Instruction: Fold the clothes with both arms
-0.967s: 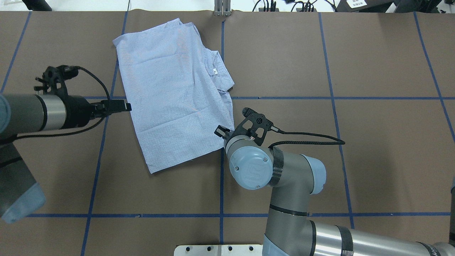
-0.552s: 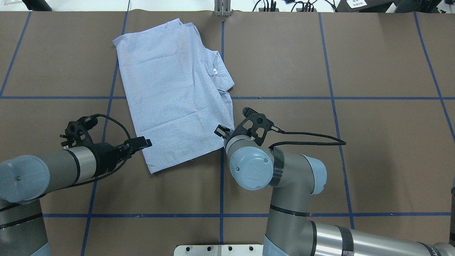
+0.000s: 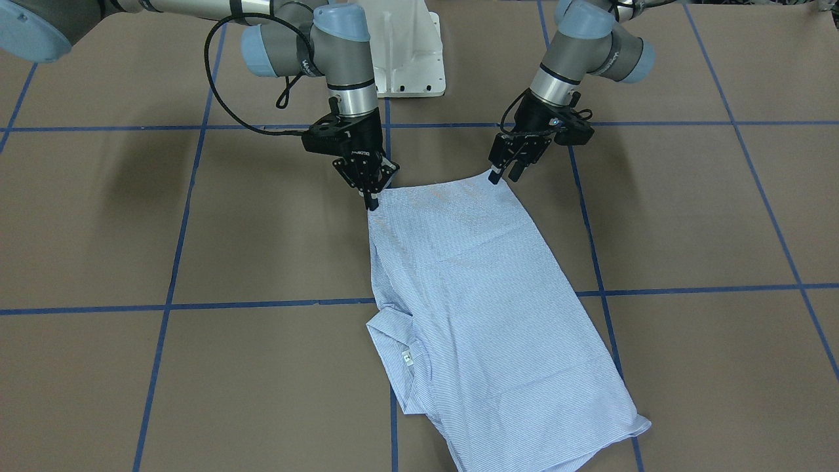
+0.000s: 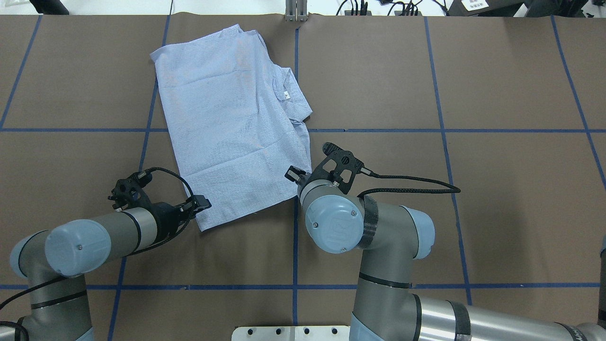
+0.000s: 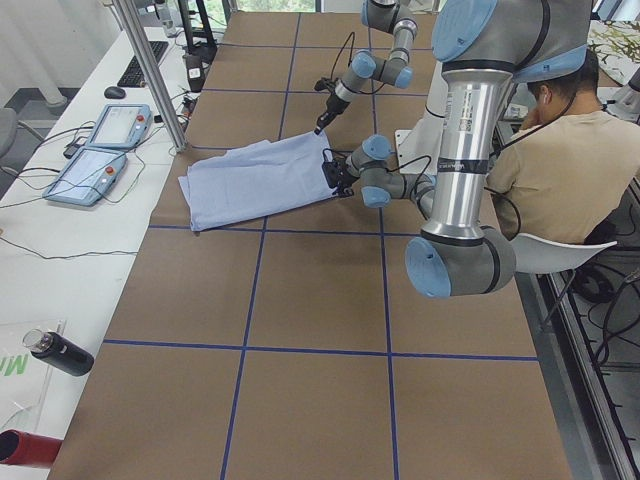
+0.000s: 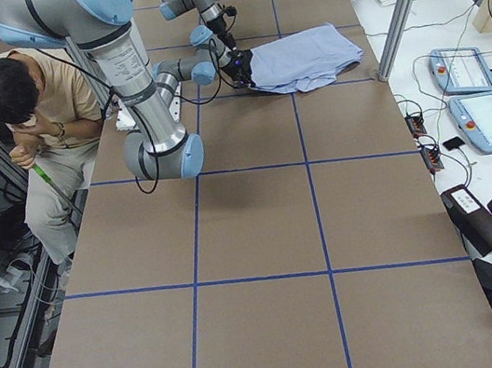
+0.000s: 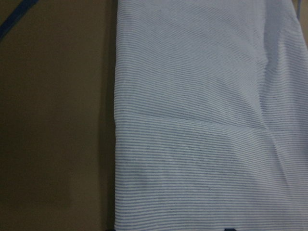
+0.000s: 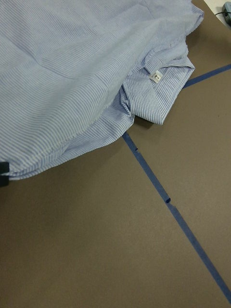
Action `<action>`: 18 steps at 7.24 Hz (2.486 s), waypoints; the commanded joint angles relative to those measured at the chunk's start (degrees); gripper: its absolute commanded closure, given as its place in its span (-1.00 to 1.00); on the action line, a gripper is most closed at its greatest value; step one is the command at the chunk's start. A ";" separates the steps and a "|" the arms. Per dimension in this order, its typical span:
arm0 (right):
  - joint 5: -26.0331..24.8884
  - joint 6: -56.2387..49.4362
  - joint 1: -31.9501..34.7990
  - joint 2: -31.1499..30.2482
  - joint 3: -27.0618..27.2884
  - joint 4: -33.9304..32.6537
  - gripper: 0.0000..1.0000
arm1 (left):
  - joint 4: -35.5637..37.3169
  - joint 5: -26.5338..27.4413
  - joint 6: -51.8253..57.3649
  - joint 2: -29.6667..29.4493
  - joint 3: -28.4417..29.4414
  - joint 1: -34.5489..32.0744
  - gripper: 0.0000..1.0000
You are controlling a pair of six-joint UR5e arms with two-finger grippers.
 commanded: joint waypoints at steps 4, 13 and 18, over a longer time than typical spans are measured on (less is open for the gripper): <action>0.00 0.00 0.00 -0.12 0.09 0.00 1.00 | 0.47 -0.59 0.48 0.23 -0.74 1.30 -0.17; 0.00 -0.09 0.00 -0.73 1.23 0.09 1.00 | 1.27 0.03 0.04 0.15 -0.74 3.15 1.00; -5.49 -0.44 -9.36 -15.31 25.69 -6.36 1.00 | 6.42 -2.77 0.39 0.41 -16.16 3.15 1.00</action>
